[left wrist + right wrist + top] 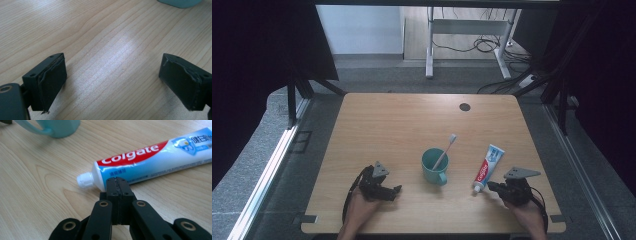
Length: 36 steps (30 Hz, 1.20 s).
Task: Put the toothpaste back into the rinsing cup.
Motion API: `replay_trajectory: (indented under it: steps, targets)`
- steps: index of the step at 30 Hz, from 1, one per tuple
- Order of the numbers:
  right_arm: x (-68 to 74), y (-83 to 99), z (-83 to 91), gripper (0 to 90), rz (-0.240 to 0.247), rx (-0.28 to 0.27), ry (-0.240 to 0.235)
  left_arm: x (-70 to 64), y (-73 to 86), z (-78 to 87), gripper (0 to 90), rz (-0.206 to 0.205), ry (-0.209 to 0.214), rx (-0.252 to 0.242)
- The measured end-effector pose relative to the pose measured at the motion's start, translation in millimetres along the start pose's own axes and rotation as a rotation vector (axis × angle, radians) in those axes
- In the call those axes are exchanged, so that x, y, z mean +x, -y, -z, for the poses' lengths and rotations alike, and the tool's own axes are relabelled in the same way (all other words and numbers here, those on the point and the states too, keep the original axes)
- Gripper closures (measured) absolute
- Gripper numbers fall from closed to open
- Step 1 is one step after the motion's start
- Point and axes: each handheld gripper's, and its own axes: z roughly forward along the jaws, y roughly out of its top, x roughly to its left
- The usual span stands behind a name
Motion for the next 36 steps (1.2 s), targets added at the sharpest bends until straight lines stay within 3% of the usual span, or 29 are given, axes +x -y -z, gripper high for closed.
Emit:
replay_trajectory:
  steps: [9,19,25,36]
  targets:
    - [3.4,-20.1,-3.7,89.1,-0.011,-0.019,-0.042,0.0,0.0,-0.1,7.6,0.0,0.001,-0.001]
    - [9.6,-35.7,-24.8,89.0,0.007,-0.006,-0.05,0.0,0.0,0.0,7.7,0.0,0.0,0.001]
    - [11.8,-35.6,-37.1,89.0,0.016,0.025,-0.058,0.0,0.0,0.0,7.6,0.0,0.0,0.001]
    - [9.0,-26.9,-28.2,89.0,0.009,0.027,-0.056,0.0,0.0,0.0,7.6,0.0,0.0,0.0]
